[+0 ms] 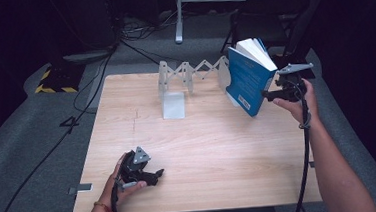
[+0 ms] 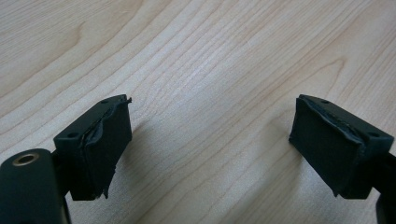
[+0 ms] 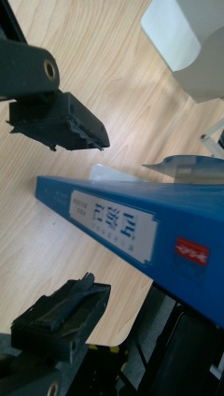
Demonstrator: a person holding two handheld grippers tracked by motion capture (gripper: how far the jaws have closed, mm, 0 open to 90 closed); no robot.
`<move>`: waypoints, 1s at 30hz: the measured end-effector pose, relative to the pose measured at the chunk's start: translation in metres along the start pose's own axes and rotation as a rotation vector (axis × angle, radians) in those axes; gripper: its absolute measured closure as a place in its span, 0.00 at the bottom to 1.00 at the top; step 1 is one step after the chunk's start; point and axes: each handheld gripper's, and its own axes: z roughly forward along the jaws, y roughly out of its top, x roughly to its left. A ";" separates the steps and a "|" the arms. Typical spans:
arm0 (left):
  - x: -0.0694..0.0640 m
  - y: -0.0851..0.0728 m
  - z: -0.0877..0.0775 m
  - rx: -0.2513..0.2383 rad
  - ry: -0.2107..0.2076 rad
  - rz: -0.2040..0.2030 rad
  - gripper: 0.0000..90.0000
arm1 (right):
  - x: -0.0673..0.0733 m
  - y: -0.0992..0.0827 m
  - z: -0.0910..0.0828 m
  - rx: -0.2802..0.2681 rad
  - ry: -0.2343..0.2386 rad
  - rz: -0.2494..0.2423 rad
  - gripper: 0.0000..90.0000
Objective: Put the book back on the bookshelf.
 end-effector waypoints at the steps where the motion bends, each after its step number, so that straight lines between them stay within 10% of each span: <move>1: 0.000 0.000 0.000 0.000 0.000 0.000 0.14 | 0.000 -0.001 0.000 0.005 -0.002 -0.003 0.27; 30: 0.000 0.000 0.000 0.001 -0.002 0.001 0.14 | 0.015 -0.047 -0.017 -0.004 0.063 -0.062 0.28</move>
